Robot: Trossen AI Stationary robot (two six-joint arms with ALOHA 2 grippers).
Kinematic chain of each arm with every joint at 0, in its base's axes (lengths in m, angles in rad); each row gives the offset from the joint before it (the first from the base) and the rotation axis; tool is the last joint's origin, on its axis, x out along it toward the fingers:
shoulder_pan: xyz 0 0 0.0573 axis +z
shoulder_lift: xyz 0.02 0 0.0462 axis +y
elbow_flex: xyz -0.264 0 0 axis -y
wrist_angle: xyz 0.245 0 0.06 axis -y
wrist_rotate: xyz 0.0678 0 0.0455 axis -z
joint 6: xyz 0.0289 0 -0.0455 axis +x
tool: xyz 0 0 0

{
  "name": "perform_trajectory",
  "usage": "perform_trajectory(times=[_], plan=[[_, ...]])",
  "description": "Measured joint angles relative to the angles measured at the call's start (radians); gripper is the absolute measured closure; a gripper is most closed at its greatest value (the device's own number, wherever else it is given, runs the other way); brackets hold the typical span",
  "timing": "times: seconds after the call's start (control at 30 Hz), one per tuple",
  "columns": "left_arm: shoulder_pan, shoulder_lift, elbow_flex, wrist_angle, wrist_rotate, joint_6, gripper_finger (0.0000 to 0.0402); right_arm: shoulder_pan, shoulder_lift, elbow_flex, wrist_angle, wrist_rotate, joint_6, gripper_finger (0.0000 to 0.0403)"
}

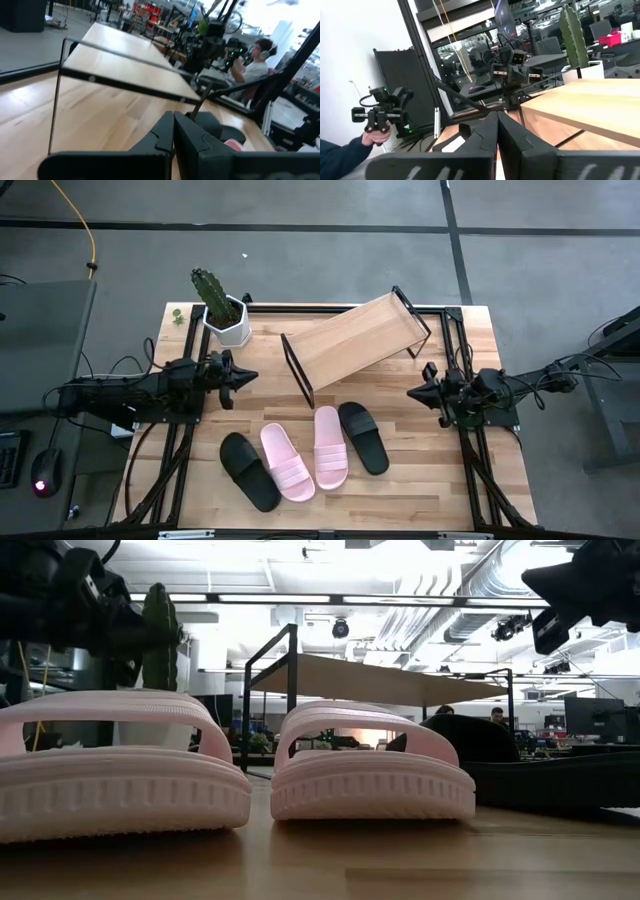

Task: Pick and place slides into the shelf
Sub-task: Put the right black slide on the shelf

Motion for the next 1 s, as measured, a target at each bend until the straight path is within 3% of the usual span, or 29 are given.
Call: perform_trajectory(times=[0.17, 0.47, 0.6, 0.73, 1.0], plan=[[0.0, 0.0, 0.0, 0.063, 0.006, -0.026, 0.0401, 0.0, 0.0, 0.0, 0.046, 0.001, -0.037, 0.0402], [0.0, 0.0, 0.0, 0.123, 0.044, -0.085, 0.0401, 0.0, 0.0, 0.0, 0.075, -0.032, 0.052, 0.0402], [0.0, 0.0, 0.0, 0.191, 0.148, -0.097, 0.0401, 0.0, 0.017, 0.0, 0.162, -0.046, 0.021, 0.0402], [0.0, 0.0, 0.0, 0.261, 0.244, -0.151, 0.0401, 0.0, 0.083, 0.013, 0.287, -0.092, -0.057, 0.0402], [0.0, 0.002, 0.026, 0.368, 0.225, -0.167, 0.0401, 0.0, 0.337, 0.208, 0.316, -0.1, -0.171, 0.0402]])
